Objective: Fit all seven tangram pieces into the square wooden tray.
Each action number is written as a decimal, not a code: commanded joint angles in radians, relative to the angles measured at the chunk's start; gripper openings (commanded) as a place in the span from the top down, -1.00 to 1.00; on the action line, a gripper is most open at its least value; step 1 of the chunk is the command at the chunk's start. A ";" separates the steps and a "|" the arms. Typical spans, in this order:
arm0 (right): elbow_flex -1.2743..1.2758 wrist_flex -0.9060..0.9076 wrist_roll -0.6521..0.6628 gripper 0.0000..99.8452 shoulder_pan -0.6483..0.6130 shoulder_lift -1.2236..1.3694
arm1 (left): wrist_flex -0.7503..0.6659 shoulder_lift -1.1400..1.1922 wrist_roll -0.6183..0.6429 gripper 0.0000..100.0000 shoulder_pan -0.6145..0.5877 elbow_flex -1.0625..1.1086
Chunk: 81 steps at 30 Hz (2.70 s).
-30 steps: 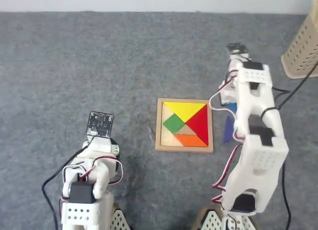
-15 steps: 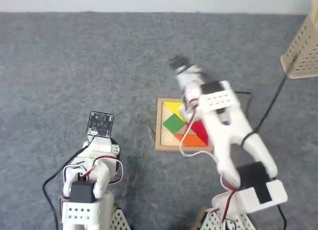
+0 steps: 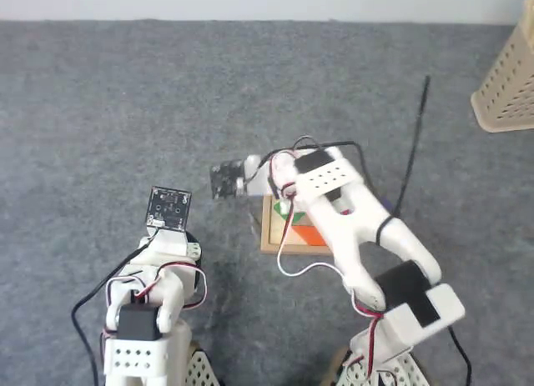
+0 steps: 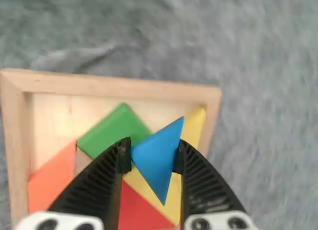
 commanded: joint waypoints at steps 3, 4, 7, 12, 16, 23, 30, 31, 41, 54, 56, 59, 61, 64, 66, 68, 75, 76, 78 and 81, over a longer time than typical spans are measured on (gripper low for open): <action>-0.025 -0.024 0.037 0.98 -0.021 0.004 | 0.005 -0.003 0.009 0.98 -0.006 -0.005; -0.025 -0.022 0.032 0.98 -0.016 0.004 | 0.005 -0.003 0.009 0.98 -0.006 -0.005; -0.023 -0.019 -0.041 0.98 -0.013 0.004 | 0.005 -0.003 0.009 0.98 -0.006 -0.005; -0.020 -0.013 -0.078 0.88 -0.013 0.002 | 0.005 -0.003 0.009 0.98 -0.006 -0.005; -0.020 0.001 -0.078 0.81 -0.001 0.002 | 0.005 -0.003 0.009 0.98 -0.006 -0.005; -0.020 0.008 -0.078 0.81 0.013 0.002 | 0.005 -0.003 0.009 0.98 -0.006 -0.005; -0.015 0.021 -0.078 0.76 0.021 0.002 | 0.005 -0.003 0.009 0.98 -0.006 -0.005; -0.017 0.038 -0.078 0.73 0.021 0.002 | 0.005 -0.003 0.009 0.98 -0.006 -0.005; -0.020 0.114 -0.078 0.69 0.021 0.001 | 0.005 -0.003 0.009 0.98 -0.006 -0.005; -0.014 0.114 -0.086 0.93 0.081 -0.188 | 0.005 -0.003 0.009 0.98 -0.006 -0.005; -0.014 0.116 -0.130 0.93 0.085 -0.196 | 0.005 -0.003 0.009 0.98 -0.006 -0.005; -0.014 0.116 -0.311 0.95 0.079 -0.200 | 0.005 -0.003 0.009 0.98 -0.006 -0.005; -0.014 0.116 -0.451 0.99 0.079 -0.200 | 0.005 -0.003 0.009 0.98 -0.006 -0.005; 0.017 0.105 -0.631 0.99 0.085 -0.199 | 0.005 -0.003 0.009 0.98 -0.006 -0.005; 0.044 0.104 -0.740 0.99 0.081 -0.191 | 0.005 -0.003 0.009 0.98 -0.006 -0.005; 0.074 0.085 -0.844 0.99 0.079 -0.191 | 0.005 -0.003 0.009 0.98 -0.006 -0.005; 0.170 -0.042 -0.934 0.99 0.087 -0.189 | 0.005 -0.003 0.009 0.98 -0.006 -0.005; 0.176 -0.050 -0.934 0.99 0.088 -0.189 | 0.005 -0.003 0.009 0.98 -0.006 -0.005; 0.178 -0.051 -0.934 0.99 0.091 -0.189 | 0.005 -0.003 0.009 0.98 -0.006 -0.005; 0.178 -0.053 -0.936 0.99 0.091 -0.188 | 0.005 -0.003 0.009 0.98 -0.006 -0.005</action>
